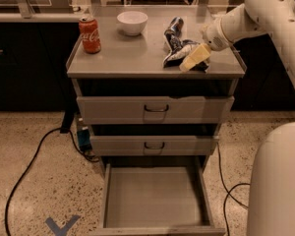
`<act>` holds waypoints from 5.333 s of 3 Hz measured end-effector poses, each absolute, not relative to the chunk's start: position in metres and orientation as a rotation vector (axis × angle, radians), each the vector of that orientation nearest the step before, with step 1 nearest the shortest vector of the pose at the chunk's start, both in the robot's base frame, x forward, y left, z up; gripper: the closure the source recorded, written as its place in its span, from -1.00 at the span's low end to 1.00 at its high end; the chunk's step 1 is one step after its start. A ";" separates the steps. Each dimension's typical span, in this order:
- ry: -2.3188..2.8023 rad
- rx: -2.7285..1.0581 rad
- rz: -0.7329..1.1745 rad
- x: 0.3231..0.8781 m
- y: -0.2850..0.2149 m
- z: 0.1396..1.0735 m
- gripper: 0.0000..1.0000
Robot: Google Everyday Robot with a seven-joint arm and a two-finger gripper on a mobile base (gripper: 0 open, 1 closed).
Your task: Place blue chip bag into bottom drawer
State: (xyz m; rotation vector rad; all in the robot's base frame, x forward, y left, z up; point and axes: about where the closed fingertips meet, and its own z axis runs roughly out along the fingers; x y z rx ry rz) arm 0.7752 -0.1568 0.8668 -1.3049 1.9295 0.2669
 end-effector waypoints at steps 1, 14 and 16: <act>1.946 -1.311 0.337 0.777 -0.144 0.841 -1.00; 2.005 -1.224 0.503 0.543 -0.119 0.662 1.00; 1.987 -1.219 0.514 0.536 -0.116 0.649 1.00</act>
Offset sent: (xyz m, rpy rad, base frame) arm 0.0019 0.0116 -0.0235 0.0257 0.0429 0.0188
